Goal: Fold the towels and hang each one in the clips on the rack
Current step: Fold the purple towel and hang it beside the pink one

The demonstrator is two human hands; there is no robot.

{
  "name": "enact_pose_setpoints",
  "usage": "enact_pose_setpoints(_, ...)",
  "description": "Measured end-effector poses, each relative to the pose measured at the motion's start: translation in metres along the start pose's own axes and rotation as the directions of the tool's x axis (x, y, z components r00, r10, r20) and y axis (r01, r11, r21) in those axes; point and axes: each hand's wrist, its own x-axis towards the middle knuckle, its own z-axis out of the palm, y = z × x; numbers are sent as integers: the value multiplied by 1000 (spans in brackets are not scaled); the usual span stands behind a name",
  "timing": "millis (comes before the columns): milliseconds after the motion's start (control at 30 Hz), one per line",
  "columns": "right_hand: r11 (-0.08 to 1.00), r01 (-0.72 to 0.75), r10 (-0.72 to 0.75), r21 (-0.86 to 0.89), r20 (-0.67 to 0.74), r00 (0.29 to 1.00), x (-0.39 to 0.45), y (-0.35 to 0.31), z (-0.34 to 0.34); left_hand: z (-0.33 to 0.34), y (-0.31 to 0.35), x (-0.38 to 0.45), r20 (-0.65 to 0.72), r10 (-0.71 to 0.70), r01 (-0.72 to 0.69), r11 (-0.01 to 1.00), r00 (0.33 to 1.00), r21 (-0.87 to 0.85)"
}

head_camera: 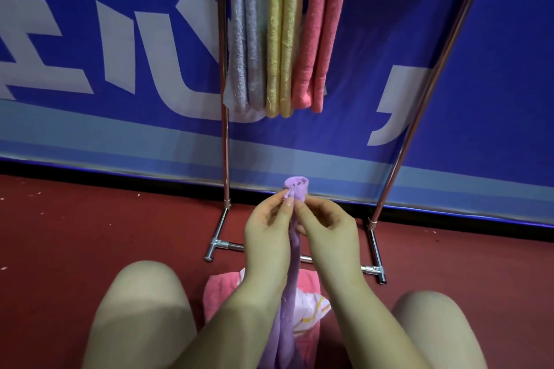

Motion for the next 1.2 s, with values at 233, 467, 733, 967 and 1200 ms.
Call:
enact_pose_setpoints(233,998,22,-28,67,100,995,-4,-9,-3,-9,14,2,87,13,-12,1000,996,-13)
enact_pose_setpoints(467,996,-48,20,75,331,943,23,-16,-35,-23,44,24,456,-123,107,992,881,59)
enact_pose_setpoints(733,986,150,-164,67,434,886,41,-92,-38,-6,112,56,595,-59,-42,987,802,155)
enact_pose_setpoints(967,946,324,-299,5,403,865,59,-190,-30,14,152,68,724,-128,39,990,677,139)
enact_pose_setpoints(1200,978,208,-200,21,392,898,83,-237,-41,17,133,48,681,-232,7,949,694,316)
